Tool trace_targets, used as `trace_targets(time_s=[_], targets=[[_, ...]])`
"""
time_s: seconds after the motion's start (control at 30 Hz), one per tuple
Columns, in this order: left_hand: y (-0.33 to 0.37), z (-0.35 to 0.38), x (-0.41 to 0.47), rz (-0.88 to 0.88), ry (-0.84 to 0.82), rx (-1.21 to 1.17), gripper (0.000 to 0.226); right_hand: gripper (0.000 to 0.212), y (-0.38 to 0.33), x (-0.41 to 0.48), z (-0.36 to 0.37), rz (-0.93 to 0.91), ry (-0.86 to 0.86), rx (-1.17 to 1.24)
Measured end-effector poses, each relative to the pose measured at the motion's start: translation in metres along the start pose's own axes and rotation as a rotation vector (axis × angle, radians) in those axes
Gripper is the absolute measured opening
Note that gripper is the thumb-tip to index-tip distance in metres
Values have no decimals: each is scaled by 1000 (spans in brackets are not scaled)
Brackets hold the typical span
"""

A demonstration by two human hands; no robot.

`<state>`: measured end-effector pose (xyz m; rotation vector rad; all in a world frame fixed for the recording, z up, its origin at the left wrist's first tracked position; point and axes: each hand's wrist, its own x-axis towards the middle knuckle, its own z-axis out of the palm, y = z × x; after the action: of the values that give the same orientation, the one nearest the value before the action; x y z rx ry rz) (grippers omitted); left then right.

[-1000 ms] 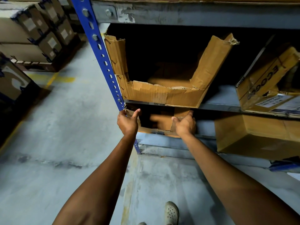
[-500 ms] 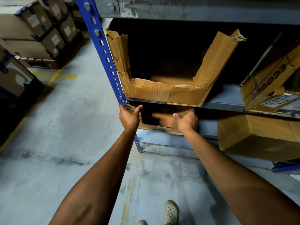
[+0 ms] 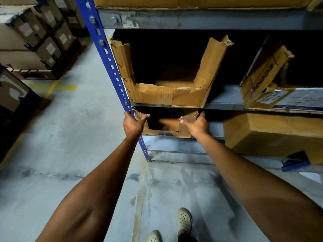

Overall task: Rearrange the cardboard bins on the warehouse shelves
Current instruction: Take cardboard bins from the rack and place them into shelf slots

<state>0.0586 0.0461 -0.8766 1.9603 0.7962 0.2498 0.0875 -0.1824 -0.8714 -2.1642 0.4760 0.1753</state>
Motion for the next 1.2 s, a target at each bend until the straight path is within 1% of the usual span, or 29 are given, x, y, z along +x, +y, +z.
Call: trace_targets(time_s=[0.03,0.1,0.27,0.33,0.47,0.57,0.63,0.67,0.8,0.87,0.93,0.97,1.07,1.13,1.2], targets=[[1,-4,-7,32,-17,19,77,112,1,-7,-5,-7,0,4],[4,-10,-27,109,-50,39,78,112,7,-21,-15,-10,37,14],[27,-9,-97,343,-170,-66,64,106,36,-63,-42,-39,231,149],[37,-3,-123,418,-229,-106,64,101,49,-81,-58,-52,311,193],[48,13,-164,507,-321,-144,61,88,76,-112,-93,-69,428,279],[58,24,-195,549,-354,-189,49,84,102,-128,-124,-51,477,349],[62,36,-210,515,-377,-246,40,80,118,-136,-145,-6,495,389],[65,44,-218,456,-398,-292,37,78,127,-138,-156,21,504,400],[82,72,-245,112,-481,-541,37,75,158,-138,-198,78,535,471],[93,88,-257,14,-506,-622,45,74,173,-133,-222,96,535,529],[104,104,-271,-2,-514,-646,59,74,189,-127,-245,101,527,593],[109,114,-277,-4,-508,-636,62,75,198,-124,-258,97,514,616],[125,140,-298,-9,-462,-615,59,75,222,-112,-296,95,461,668],[136,159,-308,32,-444,-604,56,73,235,-102,-324,80,428,684],[144,179,-316,61,-443,-599,45,80,251,-87,-348,57,417,649]])
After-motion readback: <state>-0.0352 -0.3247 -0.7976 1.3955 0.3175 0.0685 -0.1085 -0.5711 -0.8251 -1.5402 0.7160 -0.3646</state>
